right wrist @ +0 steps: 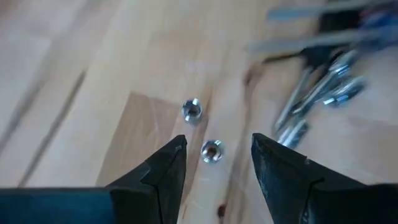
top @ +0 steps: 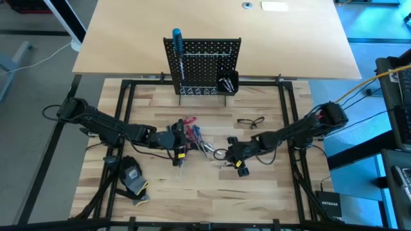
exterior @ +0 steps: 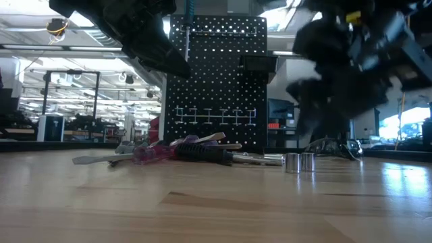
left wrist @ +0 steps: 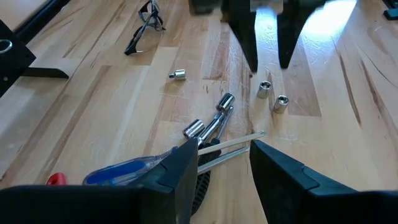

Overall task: Hang tools onto peg board
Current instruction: Put the silver socket into the black bin on the peg board

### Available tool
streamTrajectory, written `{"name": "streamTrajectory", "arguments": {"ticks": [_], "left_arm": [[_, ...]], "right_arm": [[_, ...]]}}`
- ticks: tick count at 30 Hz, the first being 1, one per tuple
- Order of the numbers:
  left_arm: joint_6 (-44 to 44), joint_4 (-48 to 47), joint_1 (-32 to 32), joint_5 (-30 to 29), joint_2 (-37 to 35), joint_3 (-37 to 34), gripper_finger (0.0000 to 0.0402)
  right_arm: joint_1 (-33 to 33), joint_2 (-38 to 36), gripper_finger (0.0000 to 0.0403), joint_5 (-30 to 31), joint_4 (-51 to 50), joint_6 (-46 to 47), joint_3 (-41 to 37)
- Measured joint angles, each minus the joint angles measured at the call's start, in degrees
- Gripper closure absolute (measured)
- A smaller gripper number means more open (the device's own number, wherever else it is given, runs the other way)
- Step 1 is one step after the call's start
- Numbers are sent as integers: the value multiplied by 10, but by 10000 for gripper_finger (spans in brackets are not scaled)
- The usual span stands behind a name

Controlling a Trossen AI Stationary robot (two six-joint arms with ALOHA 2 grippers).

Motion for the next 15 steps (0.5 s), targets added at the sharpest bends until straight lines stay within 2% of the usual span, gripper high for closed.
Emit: {"name": "streamTrajectory", "arguments": {"ticks": [7, 15], "left_arm": [[0, 0, 0, 0, 0, 0, 265], [0, 0, 0, 0, 0, 0, 265]], "right_arm": [[0, 64, 219, -7, 2, 1, -1], [-2, 71, 219, 4, 29, -2, 0]]}}
